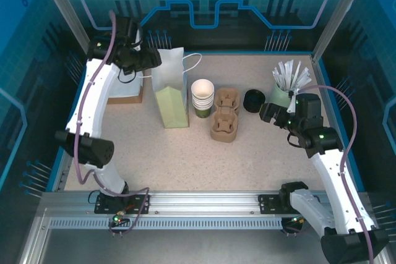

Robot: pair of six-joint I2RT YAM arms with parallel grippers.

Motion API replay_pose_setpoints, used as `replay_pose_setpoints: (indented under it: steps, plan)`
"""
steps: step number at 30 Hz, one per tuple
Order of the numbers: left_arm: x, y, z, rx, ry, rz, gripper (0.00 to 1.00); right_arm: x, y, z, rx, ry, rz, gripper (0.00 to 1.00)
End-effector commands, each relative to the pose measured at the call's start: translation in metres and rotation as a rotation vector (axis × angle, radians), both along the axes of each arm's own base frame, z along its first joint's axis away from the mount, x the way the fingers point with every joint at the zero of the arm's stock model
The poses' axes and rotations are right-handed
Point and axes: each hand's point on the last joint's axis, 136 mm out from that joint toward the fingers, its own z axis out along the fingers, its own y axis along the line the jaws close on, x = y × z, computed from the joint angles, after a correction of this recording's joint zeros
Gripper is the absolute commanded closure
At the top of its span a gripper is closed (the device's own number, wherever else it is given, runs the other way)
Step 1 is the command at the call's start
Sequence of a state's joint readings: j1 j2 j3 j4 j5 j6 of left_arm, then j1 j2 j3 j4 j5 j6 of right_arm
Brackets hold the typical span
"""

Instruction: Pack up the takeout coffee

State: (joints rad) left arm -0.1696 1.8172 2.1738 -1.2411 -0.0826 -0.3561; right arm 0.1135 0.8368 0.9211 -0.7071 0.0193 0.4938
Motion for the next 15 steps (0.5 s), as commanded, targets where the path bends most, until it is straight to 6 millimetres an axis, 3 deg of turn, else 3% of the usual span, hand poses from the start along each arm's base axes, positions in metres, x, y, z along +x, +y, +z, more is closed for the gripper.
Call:
replay_pose_setpoints:
  steps: [1,6,8,15]
  plan:
    - [0.003,0.003,-0.002,0.055,0.025,-0.016,0.24,-0.006,0.003,-0.004,0.002,0.015,0.003,0.00]
    - [0.015,0.001,-0.011,0.060,0.026,-0.025,0.27,-0.006,0.003,-0.009,0.000,0.030,0.004,0.00]
    - [0.019,-0.003,-0.019,0.049,0.044,-0.037,0.32,-0.005,0.003,-0.010,-0.003,0.035,0.009,0.00]
    - [0.038,0.001,-0.031,0.101,0.055,-0.048,0.65,-0.005,0.003,-0.009,-0.012,0.035,0.009,0.00]
